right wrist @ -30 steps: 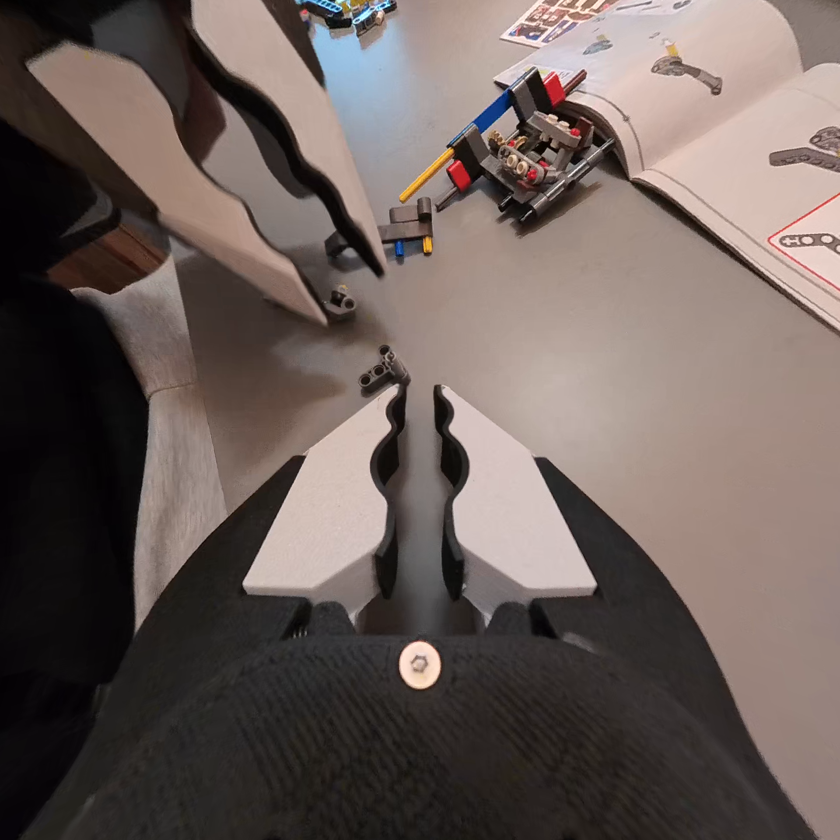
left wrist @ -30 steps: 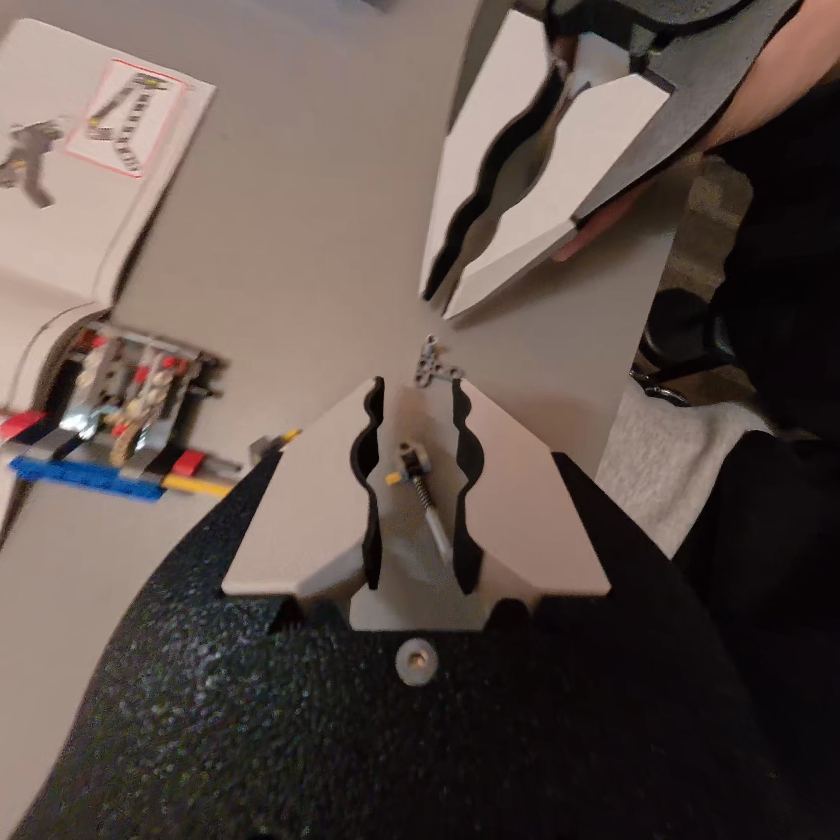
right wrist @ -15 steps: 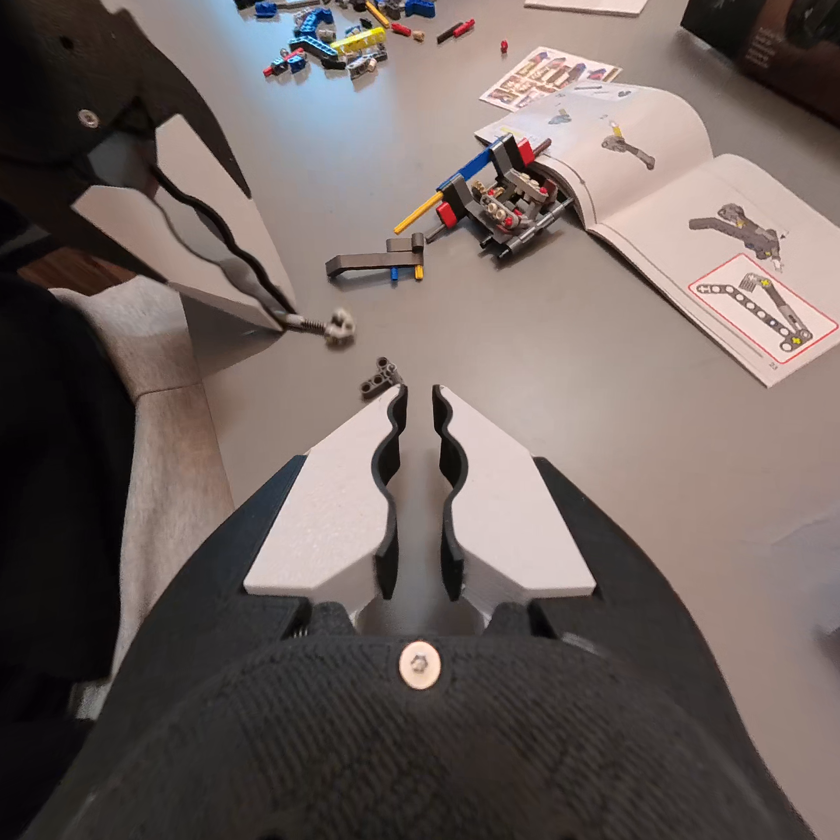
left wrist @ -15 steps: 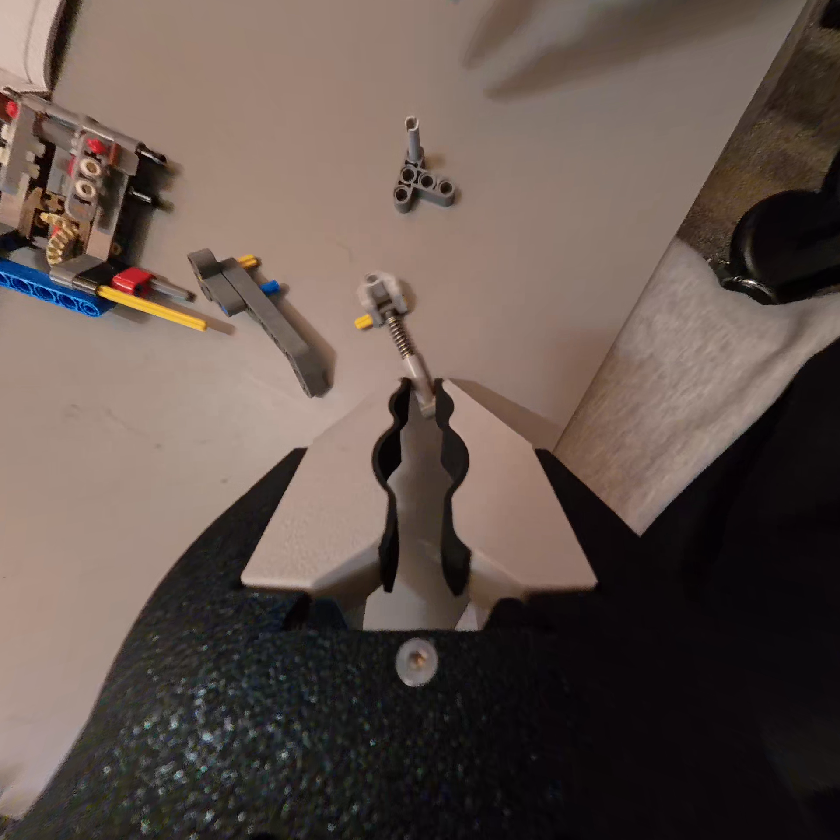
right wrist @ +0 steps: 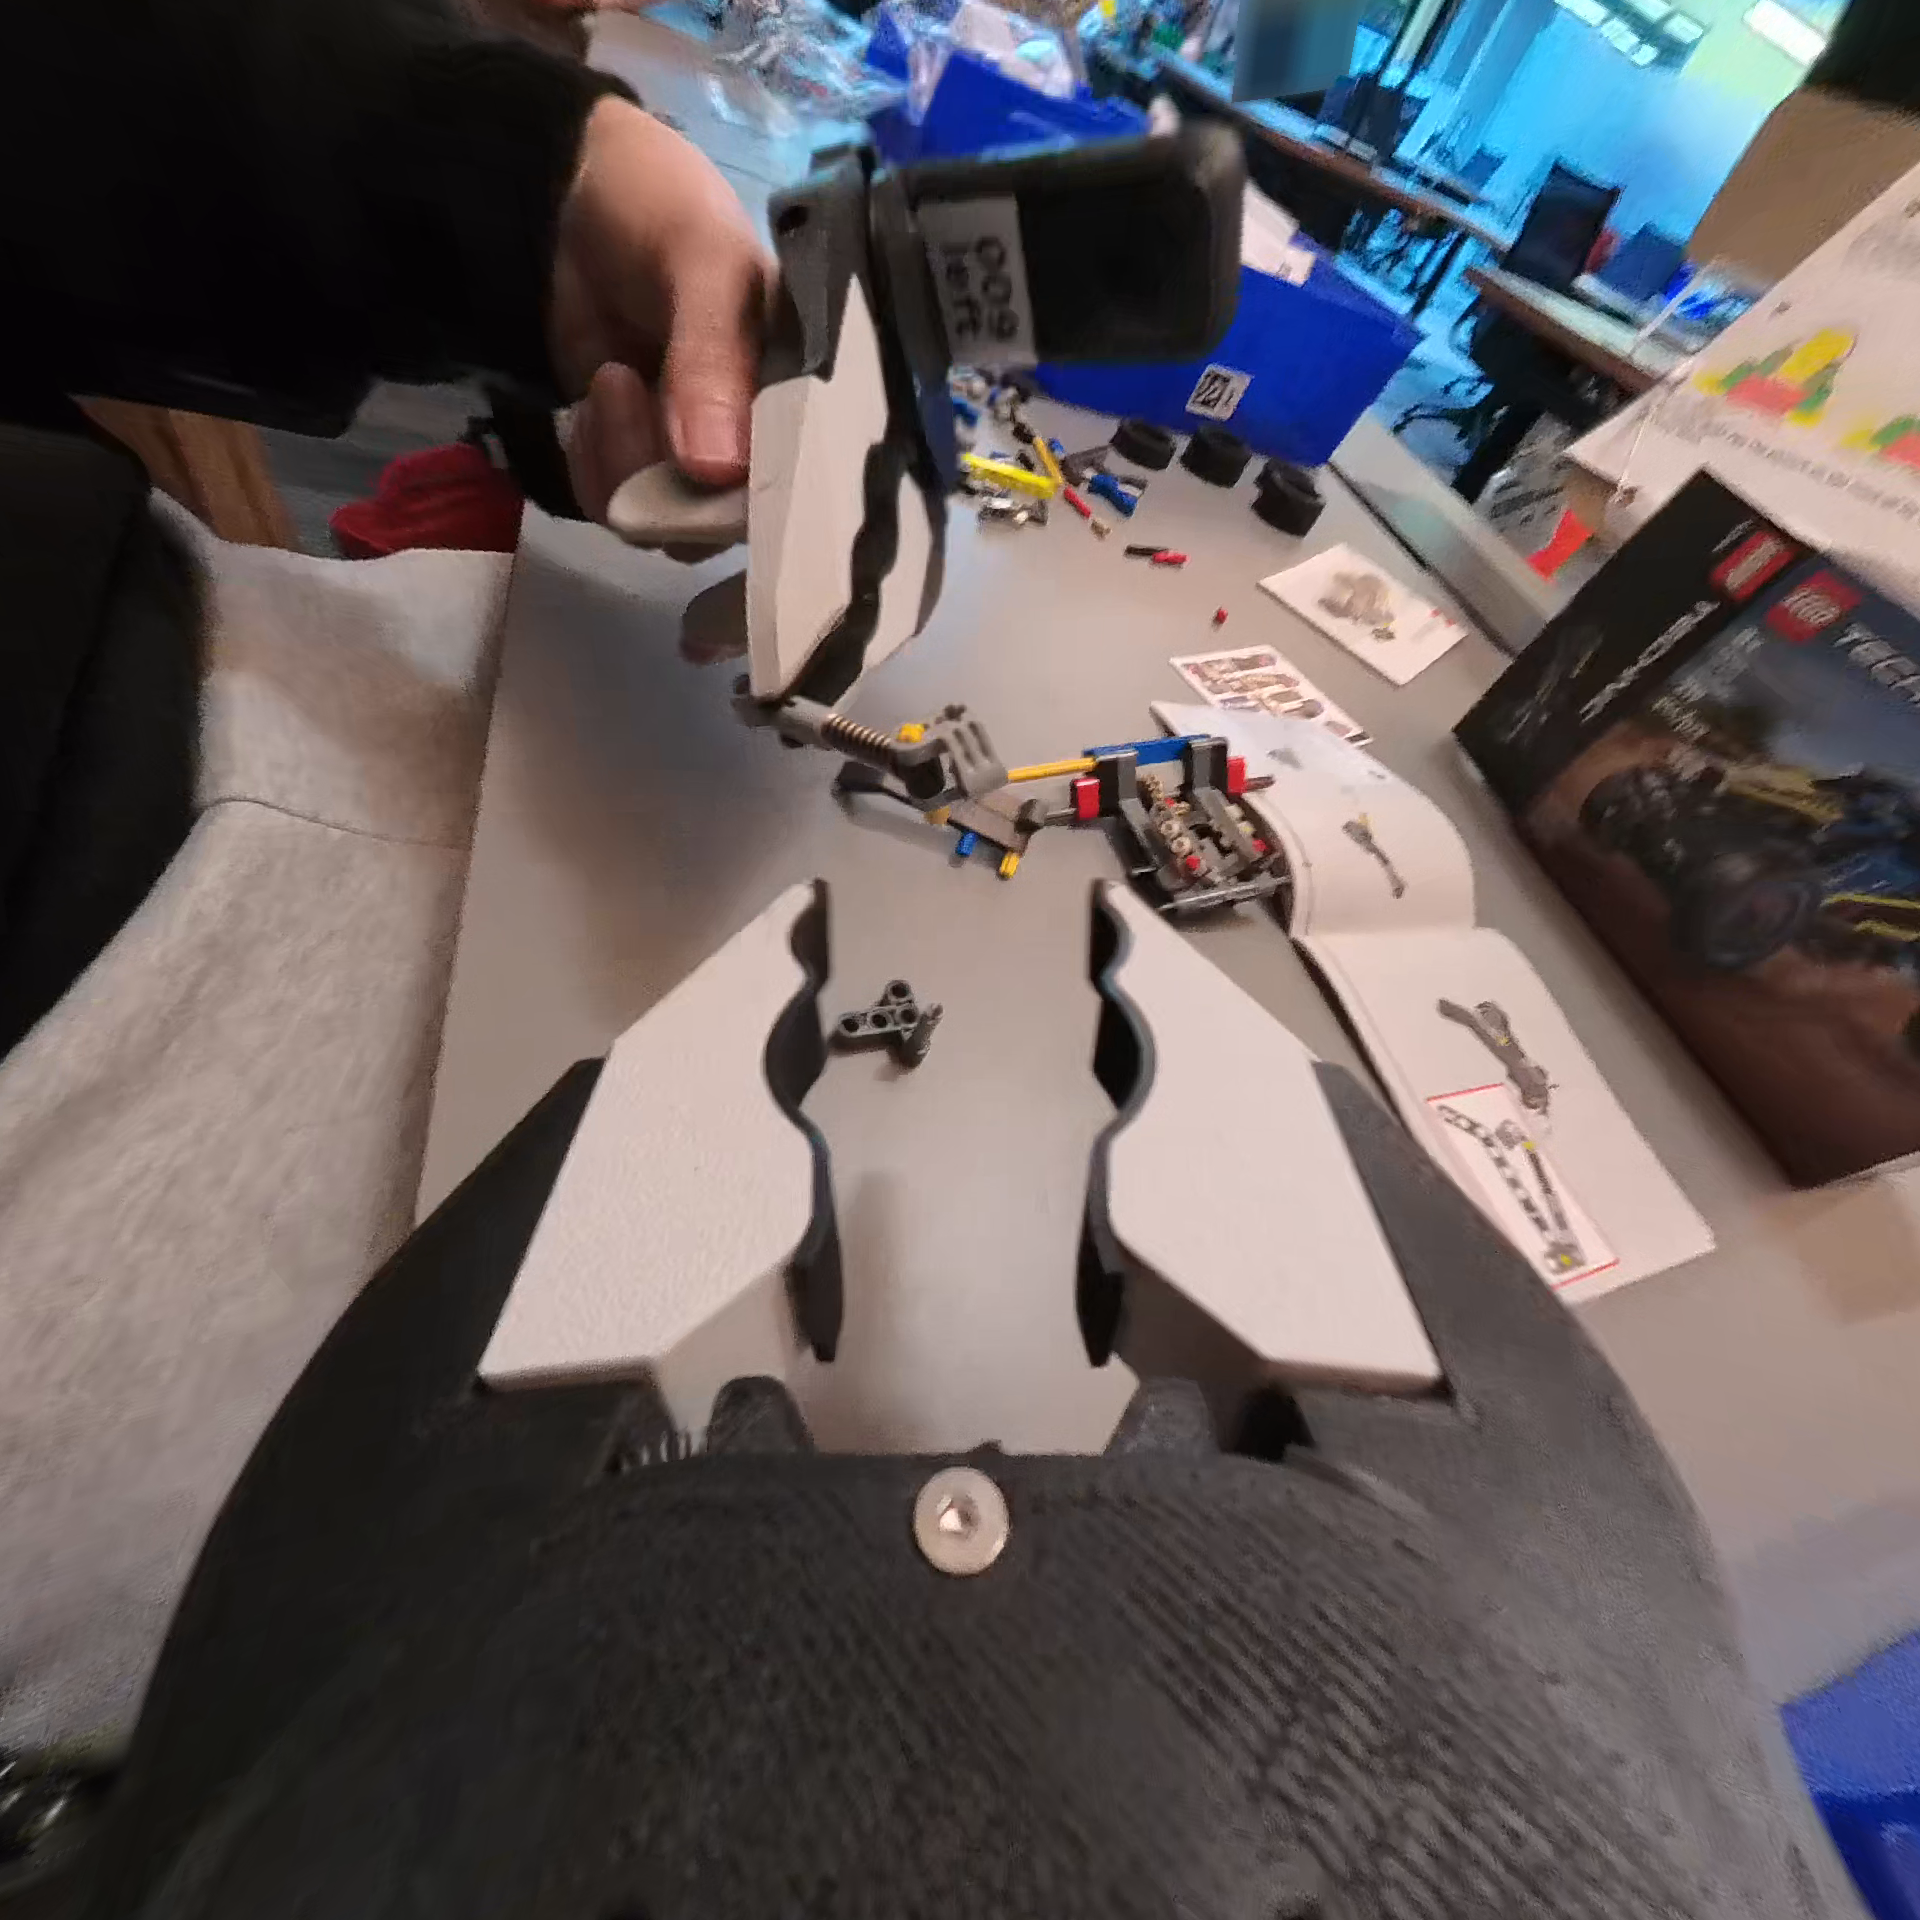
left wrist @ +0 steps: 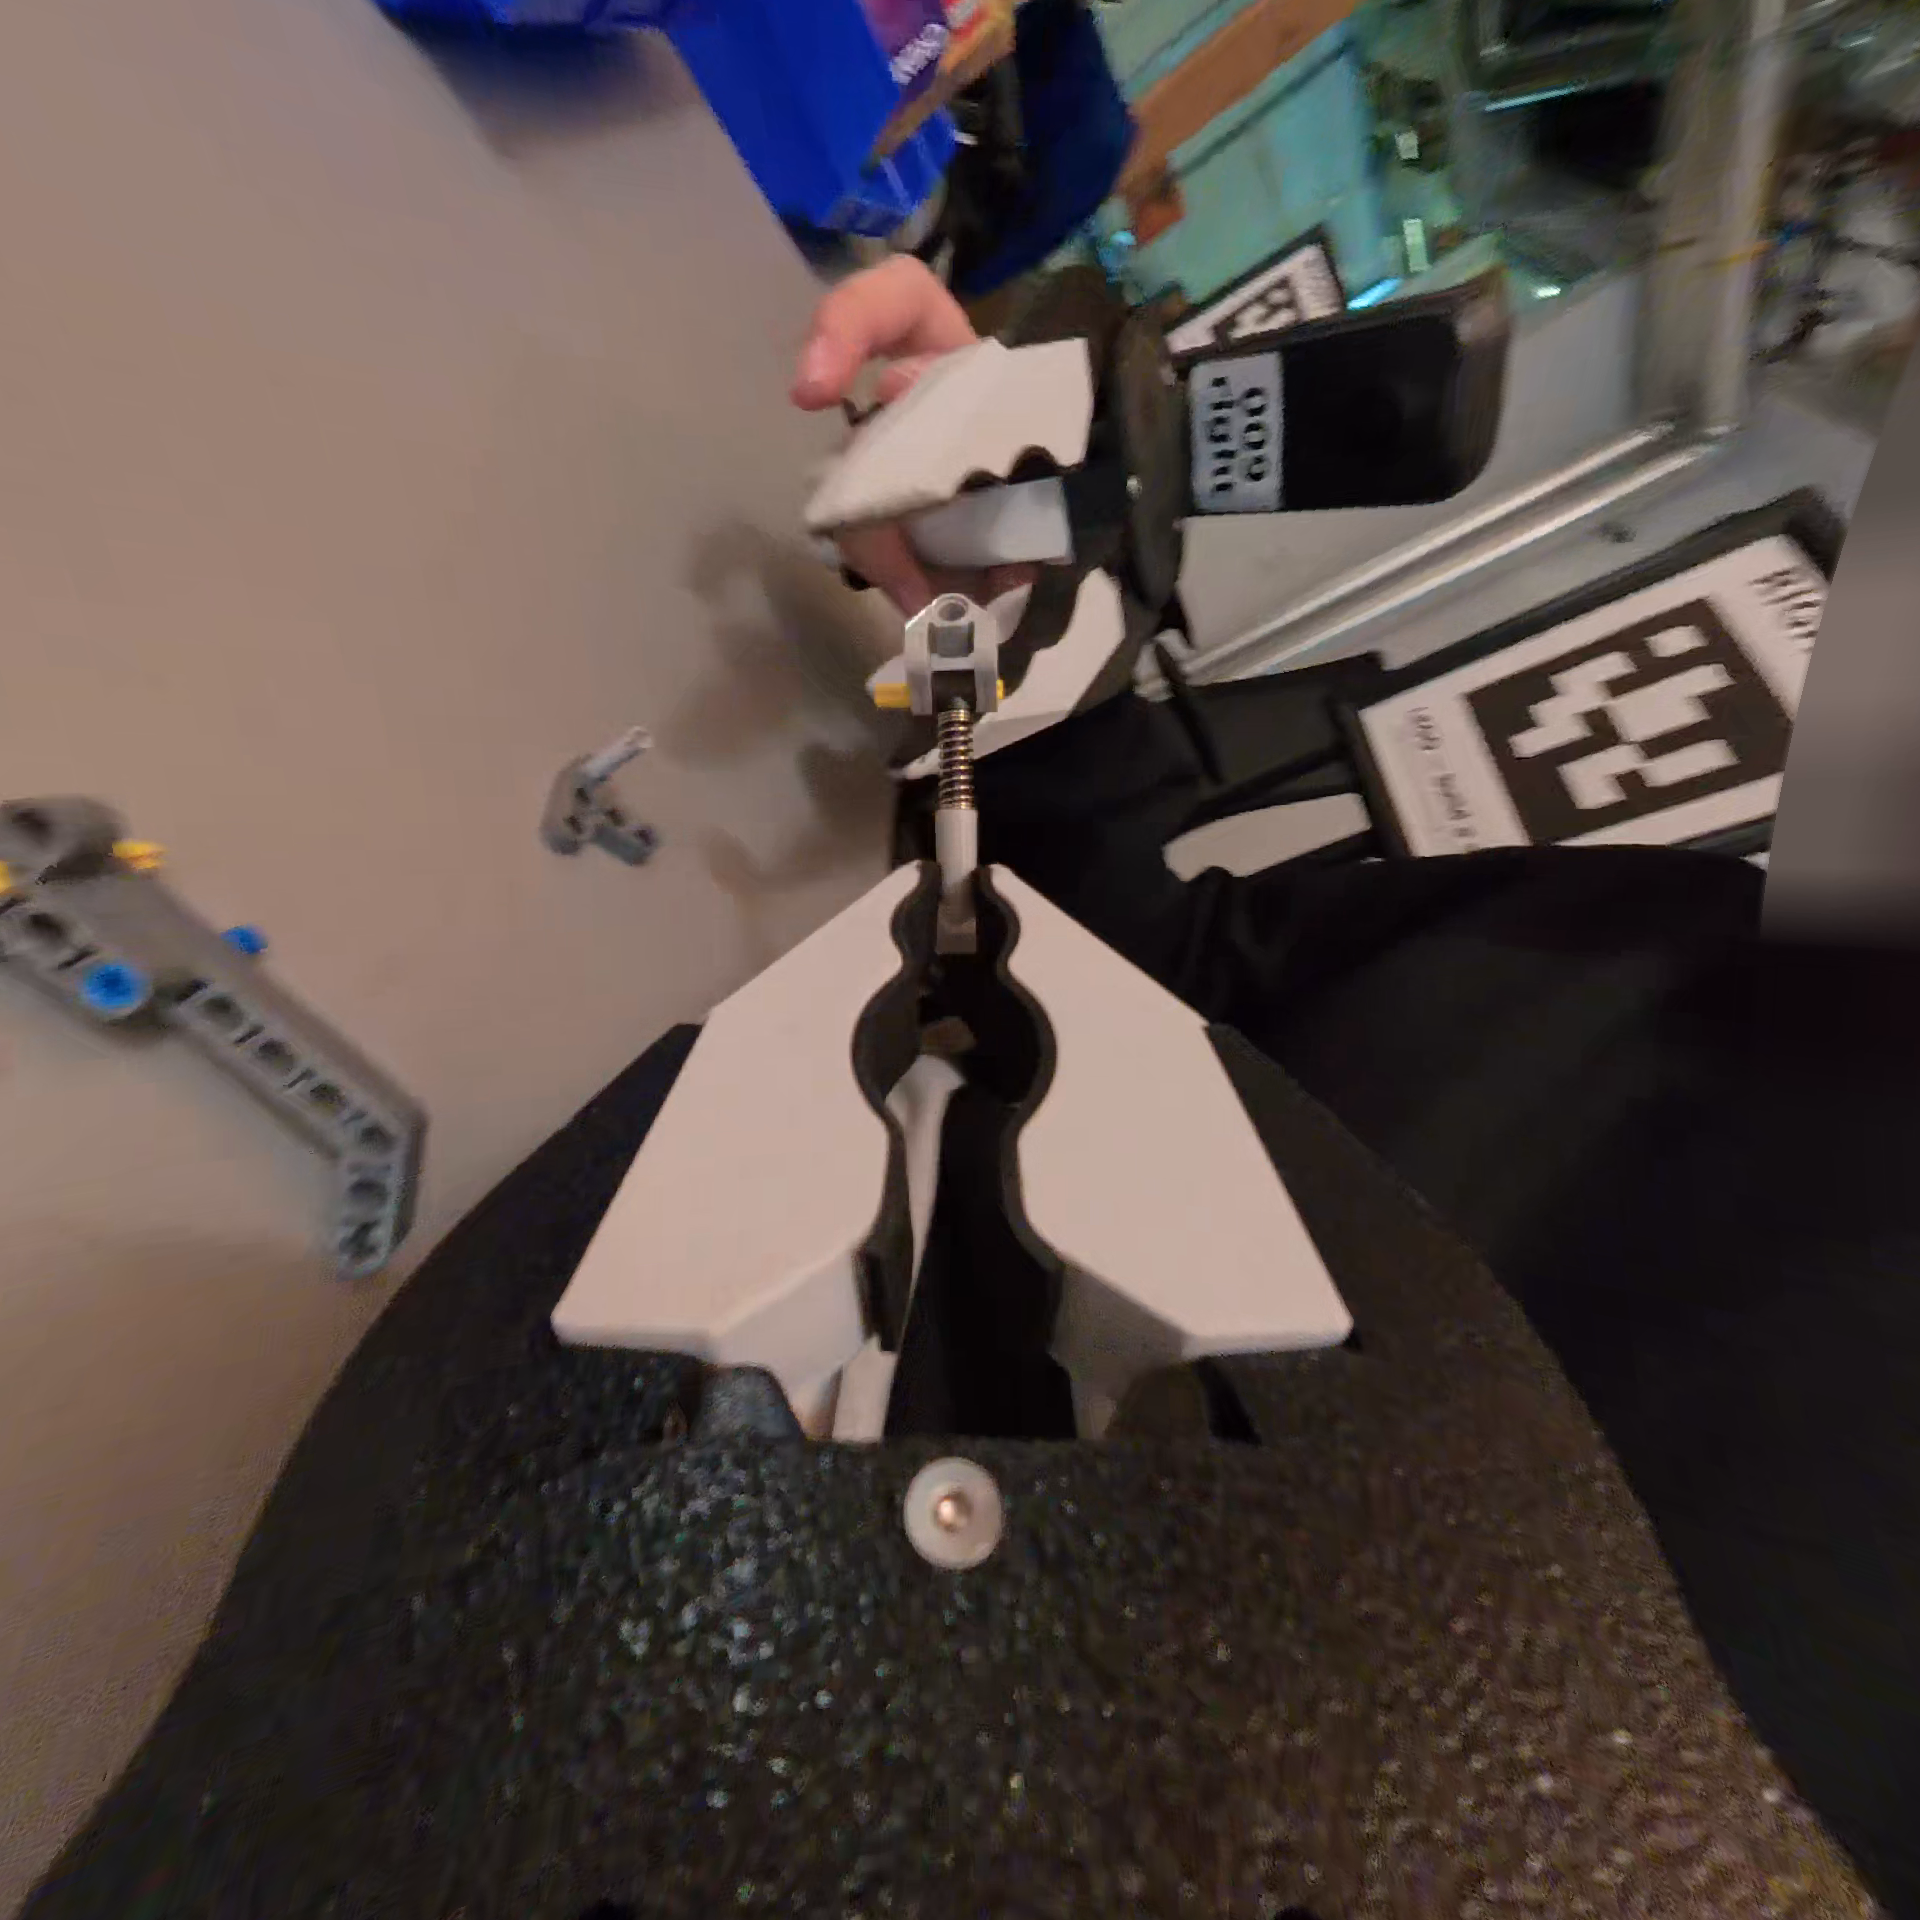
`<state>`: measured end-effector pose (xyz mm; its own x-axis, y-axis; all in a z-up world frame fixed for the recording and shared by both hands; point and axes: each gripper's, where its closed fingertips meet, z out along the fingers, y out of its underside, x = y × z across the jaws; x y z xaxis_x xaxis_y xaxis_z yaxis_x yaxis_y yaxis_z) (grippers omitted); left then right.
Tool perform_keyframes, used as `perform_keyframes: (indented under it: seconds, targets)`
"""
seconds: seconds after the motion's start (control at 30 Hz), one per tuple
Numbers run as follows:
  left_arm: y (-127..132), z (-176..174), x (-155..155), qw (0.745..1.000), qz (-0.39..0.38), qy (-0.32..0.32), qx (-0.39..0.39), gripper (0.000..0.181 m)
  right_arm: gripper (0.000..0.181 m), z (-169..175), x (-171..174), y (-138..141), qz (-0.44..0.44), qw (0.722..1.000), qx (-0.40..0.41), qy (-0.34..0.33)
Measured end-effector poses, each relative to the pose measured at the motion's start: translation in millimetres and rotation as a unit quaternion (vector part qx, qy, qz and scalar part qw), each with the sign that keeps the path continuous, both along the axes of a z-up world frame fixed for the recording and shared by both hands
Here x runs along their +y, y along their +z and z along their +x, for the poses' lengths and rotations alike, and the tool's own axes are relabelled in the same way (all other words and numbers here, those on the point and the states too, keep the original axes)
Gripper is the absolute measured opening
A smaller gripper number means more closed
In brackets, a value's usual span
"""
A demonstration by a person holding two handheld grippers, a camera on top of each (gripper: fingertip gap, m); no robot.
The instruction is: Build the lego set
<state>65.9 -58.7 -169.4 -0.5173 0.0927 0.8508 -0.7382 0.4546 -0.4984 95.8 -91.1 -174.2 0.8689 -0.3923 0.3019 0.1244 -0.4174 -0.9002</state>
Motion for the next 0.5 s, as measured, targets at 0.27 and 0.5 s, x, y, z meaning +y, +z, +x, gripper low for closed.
perform_keyframes:
  seconds: [0.27, 0.5]
  targets:
    - [18.0, -14.6, -15.0, 0.993, -0.046, -0.074, 0.075, 0.004, 0.046, -19.1, 3.9, 23.7, 0.102, 0.993, 0.003, 0.063]
    - [22.4, -18.9, -22.0, 0.99, -0.055, -0.086, 0.094, 0.004, 0.033, -25.2, 8.6, 30.0, 0.137, 0.986, 0.012, 0.096]
